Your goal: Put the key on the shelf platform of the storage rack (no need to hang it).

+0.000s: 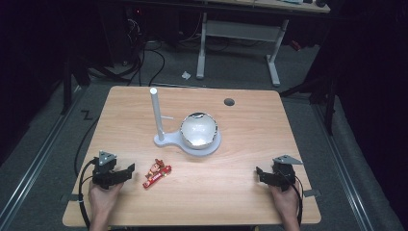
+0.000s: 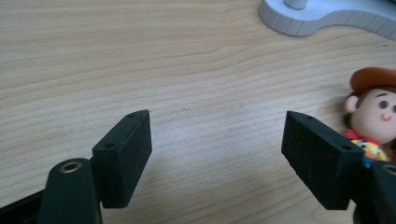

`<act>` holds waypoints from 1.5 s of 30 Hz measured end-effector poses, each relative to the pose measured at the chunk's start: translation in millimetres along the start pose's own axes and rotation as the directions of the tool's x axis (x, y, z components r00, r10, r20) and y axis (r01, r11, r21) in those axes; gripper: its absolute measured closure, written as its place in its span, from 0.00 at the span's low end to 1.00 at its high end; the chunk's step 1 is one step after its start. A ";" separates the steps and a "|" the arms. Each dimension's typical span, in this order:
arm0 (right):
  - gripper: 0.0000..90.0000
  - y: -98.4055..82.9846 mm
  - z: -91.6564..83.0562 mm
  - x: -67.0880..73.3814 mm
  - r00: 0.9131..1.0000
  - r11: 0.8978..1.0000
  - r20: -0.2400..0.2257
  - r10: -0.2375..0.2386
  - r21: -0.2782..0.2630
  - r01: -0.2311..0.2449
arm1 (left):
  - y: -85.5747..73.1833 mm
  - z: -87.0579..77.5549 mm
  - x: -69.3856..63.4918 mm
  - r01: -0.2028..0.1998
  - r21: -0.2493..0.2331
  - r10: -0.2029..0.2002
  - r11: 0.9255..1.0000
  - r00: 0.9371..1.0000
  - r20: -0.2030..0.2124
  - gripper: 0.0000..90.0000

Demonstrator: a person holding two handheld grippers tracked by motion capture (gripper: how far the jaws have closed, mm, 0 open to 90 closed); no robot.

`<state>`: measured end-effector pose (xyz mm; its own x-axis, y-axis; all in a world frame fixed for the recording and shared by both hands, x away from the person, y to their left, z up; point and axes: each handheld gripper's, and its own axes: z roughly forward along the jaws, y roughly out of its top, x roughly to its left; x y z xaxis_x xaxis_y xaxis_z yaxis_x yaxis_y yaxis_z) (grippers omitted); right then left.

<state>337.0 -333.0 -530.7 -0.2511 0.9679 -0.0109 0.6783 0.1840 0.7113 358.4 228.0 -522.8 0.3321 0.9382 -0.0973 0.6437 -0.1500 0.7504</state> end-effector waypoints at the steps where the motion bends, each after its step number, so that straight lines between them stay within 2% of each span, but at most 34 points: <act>1: 0.23 0.0 0.0 0.0 1.000 1.000 0.000 0.000 0.000 0.000 | 1.3 -1.3 -0.7 -0.001 -0.001 0.001 1.000 1.000 0.004 0.28; 4: 0.23 -0.1 0.0 -0.1 1.000 1.000 -0.001 -0.001 -0.001 0.001 | 6.2 -4.8 -4.4 -0.016 -0.003 0.016 1.000 1.000 0.022 0.27; 6: 0.23 0.0 0.0 -0.2 1.000 1.000 0.000 -0.003 0.000 0.003 | 10.1 -7.8 -8.0 -0.031 -0.021 0.032 0.999 0.999 0.035 0.27; 12: 0.23 -0.3 -0.3 0.0 1.000 1.000 -0.002 -0.002 -0.001 0.002 | 17.6 -17.2 -15.1 -0.038 -0.036 0.040 0.999 0.997 0.069 0.28; 14: 0.23 -0.4 -0.5 0.1 1.000 1.000 -0.002 -0.003 0.000 0.003 | 19.8 -20.4 -18.3 -0.040 -0.053 0.045 0.998 0.994 0.095 0.28; 17: 0.23 -0.4 -0.5 0.2 1.000 1.000 -0.002 -0.002 0.000 0.002 | 22.1 -20.9 -27.3 -0.056 -0.043 0.061 0.998 0.989 0.136 0.26; 18: 0.23 -0.4 -0.5 0.1 1.000 1.000 -0.002 -0.003 0.000 0.003 | 22.1 -20.9 -27.3 -0.056 -0.043 0.061 0.998 0.989 0.136 0.25; 19: 0.23 -0.4 -0.5 0.1 1.000 1.000 -0.002 -0.002 0.000 0.002 | 23.2 -22.6 -32.2 -0.062 -0.041 0.067 0.997 0.985 0.157 0.24; 23: 0.23 -0.4 -0.5 0.1 1.000 1.000 -0.002 -0.003 0.000 0.003 | 25.7 -23.8 -41.2 -0.066 -0.041 0.073 0.997 0.982 0.176 0.22; 26: 0.23 -0.4 -0.5 0.2 1.000 1.000 -0.002 -0.002 0.001 0.002 | 27.8 -22.1 -51.1 -0.103 -0.040 0.109 0.994 0.979 0.174 0.20; 32: 0.23 -0.4 -0.5 0.2 1.000 1.000 -0.002 -0.002 0.001 0.002 | 27.6 -16.9 -63.8 -0.115 -0.022 0.117 0.993 0.973 0.197 0.17; 34: 0.23 -0.4 -0.5 0.2 1.000 1.000 -0.002 -0.002 0.001 0.002 | 27.3 -15.0 -68.3 -0.134 -0.013 0.134 0.991 0.970 0.202 0.17; 36: 0.23 -0.4 -0.5 0.2 1.000 1.000 -0.002 -0.002 0.000 0.002 | 26.2 -13.4 -73.7 -0.160 -0.008 0.158 0.987 0.969 0.192 0.17; 42: 0.23 -0.4 -0.5 0.1 1.000 1.000 -0.002 -0.003 0.000 0.003 | 24.0 -7.8 -80.6 -0.164 0.010 0.158 0.986 0.967 0.201 0.17; 45: 0.23 -0.4 -0.5 0.1 1.000 1.000 -0.002 -0.003 0.000 0.003 | 25.3 -6.7 -86.0 -0.191 0.009 0.186 0.982 0.963 0.195 0.17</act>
<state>336.4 -333.0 -530.6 -0.2544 0.9670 -0.0112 0.6779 0.1865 0.7110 341.5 145.5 -491.0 0.5739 0.8148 -0.0818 0.5743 -0.3292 0.7496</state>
